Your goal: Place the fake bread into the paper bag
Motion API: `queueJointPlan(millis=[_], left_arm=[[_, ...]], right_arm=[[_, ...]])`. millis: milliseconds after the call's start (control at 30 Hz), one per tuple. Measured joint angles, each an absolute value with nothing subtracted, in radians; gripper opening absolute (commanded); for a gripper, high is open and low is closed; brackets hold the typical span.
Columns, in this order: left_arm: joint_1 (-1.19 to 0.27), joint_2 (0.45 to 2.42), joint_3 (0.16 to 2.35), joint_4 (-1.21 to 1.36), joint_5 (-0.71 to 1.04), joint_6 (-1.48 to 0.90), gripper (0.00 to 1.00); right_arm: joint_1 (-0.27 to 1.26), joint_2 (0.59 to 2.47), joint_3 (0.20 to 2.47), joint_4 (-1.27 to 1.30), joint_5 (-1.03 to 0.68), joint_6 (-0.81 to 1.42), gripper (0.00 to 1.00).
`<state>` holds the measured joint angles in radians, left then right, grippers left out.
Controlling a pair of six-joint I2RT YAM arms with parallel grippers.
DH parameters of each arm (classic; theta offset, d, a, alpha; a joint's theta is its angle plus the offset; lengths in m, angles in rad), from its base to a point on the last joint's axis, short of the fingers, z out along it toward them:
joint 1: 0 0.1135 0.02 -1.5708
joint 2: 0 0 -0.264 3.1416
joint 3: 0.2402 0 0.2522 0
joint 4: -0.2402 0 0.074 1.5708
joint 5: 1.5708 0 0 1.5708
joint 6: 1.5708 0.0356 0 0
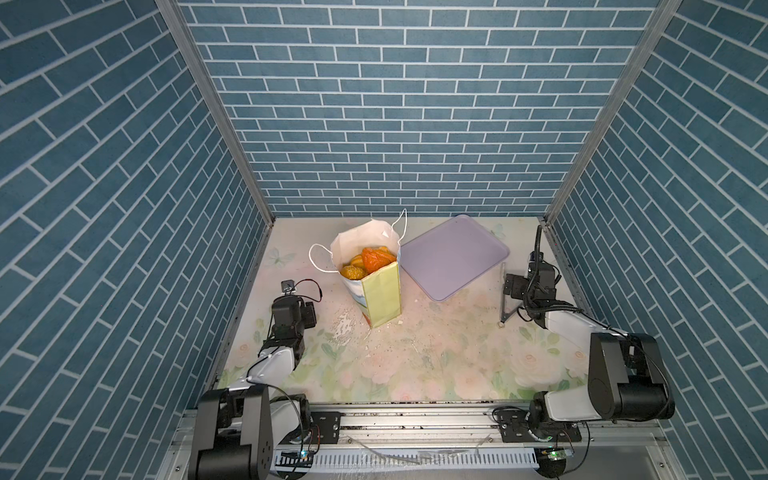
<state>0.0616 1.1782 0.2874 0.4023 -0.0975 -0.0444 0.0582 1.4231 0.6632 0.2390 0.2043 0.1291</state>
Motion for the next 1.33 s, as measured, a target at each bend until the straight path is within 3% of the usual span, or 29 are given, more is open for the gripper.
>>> queueJointPlan(millis=[167, 367, 567, 700, 833, 1333], left_arm=[[0.030, 1.305, 0.288, 0.668, -0.108, -0.021, 0.65], [0.001, 1.508, 0.288, 0.925, -0.102, 0.001, 0.67], [-0.010, 1.525, 0.293, 0.969, -0.106, 0.016, 0.72], [-0.010, 1.524, 0.295, 0.979, -0.116, 0.016, 0.76], [-0.014, 1.525, 0.307, 0.976, -0.130, 0.021, 0.93], [-0.044, 1.525, 0.344, 0.931, -0.186, 0.025, 1.00]], right_arm=[[0.051, 1.423, 0.653, 0.277, 0.159, 0.122, 0.98], [0.045, 1.413, 0.436, 0.474, 0.128, 0.089, 0.99], [0.019, 1.498, 0.307, 0.817, 0.079, 0.043, 0.99], [0.014, 1.539, 0.315, 0.870, 0.079, 0.043, 0.99], [0.013, 1.539, 0.317, 0.923, 0.091, 0.043, 0.99], [0.010, 1.539, 0.350, 0.919, 0.096, 0.043, 0.99]])
